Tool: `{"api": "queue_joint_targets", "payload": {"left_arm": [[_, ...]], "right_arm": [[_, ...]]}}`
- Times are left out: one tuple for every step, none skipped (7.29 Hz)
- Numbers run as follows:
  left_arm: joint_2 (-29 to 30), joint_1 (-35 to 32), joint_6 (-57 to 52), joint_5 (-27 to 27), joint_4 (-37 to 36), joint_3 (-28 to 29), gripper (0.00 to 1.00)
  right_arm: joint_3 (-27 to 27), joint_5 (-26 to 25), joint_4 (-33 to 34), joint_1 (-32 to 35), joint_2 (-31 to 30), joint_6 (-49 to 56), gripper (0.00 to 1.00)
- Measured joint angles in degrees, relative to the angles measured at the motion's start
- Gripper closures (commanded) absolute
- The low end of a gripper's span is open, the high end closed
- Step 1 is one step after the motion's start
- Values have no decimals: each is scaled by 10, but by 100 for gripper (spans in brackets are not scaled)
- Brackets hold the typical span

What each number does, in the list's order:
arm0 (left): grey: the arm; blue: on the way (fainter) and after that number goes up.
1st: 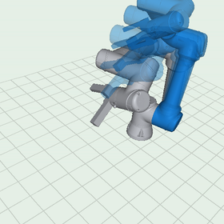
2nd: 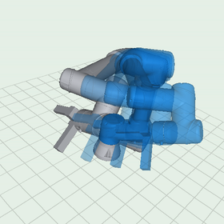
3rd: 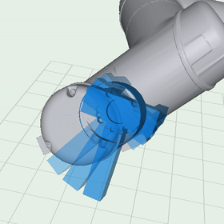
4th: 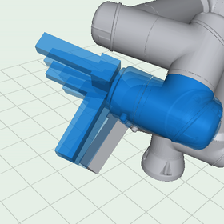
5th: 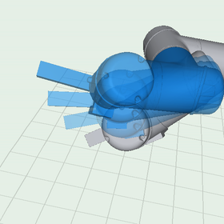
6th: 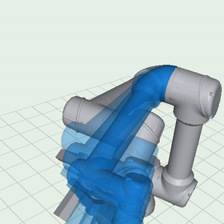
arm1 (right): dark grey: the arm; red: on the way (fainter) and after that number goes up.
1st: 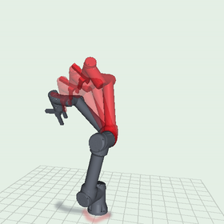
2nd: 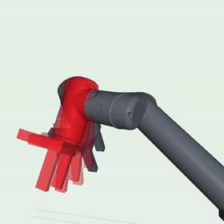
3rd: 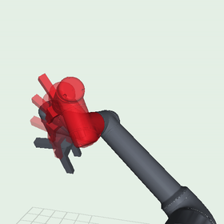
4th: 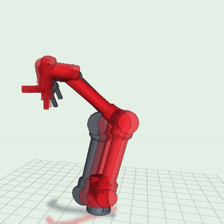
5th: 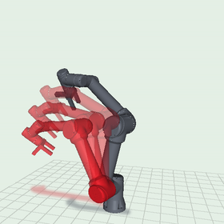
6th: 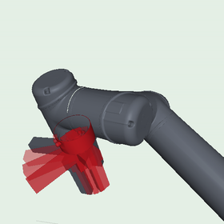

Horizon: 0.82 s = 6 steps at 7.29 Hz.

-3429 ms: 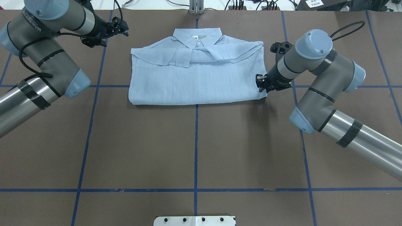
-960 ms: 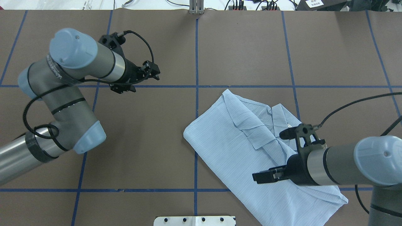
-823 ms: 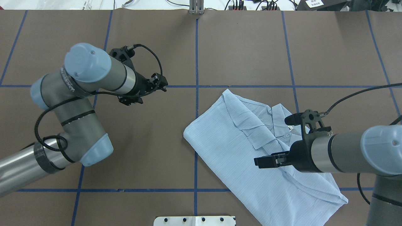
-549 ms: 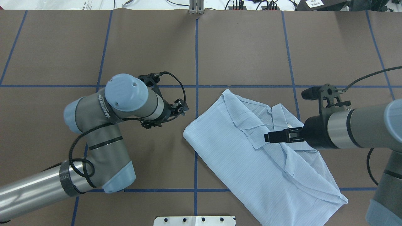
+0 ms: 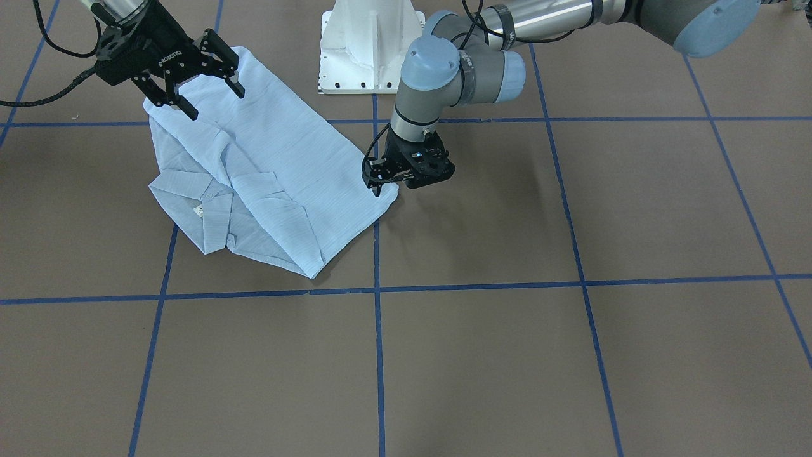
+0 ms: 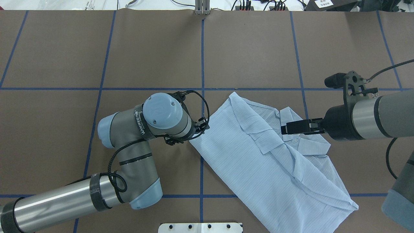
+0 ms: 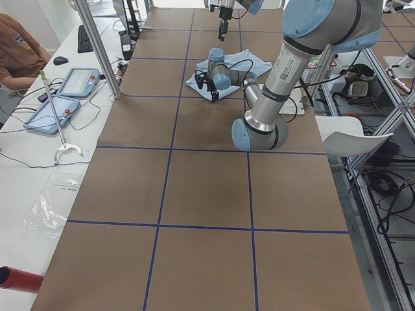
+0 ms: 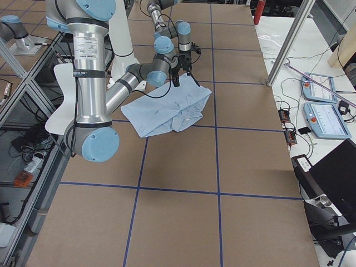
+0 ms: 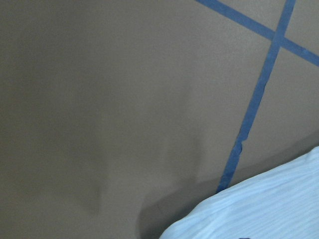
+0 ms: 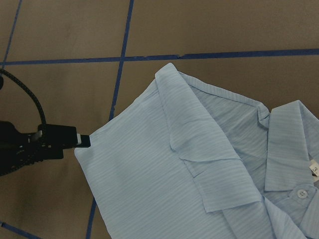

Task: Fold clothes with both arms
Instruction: 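Push the shirt's side edge with the left gripper to straighten it while right gripper holds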

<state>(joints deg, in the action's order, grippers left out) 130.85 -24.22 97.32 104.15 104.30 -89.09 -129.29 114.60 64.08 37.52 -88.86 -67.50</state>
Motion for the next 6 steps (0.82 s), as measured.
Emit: {"api": "queue_joint_targets", "payload": {"left_arm": [[0,8,0,0,0,2,38],[0,13,0,0,0,4,59],[1,16,-1,0,1,5,90],[1,17,-1,0,2,6,100],[1,17,-2,0,6,5,100],[0,16,-4,1,18,4,100]], "right_arm": [[0,1,0,1,0,0,0],[1,1,0,1,0,0,0],[1,1,0,1,0,0,0],[1,1,0,1,-1,0,0],[1,1,0,2,-1,0,0],[2,1,0,3,-1,0,0]]}}
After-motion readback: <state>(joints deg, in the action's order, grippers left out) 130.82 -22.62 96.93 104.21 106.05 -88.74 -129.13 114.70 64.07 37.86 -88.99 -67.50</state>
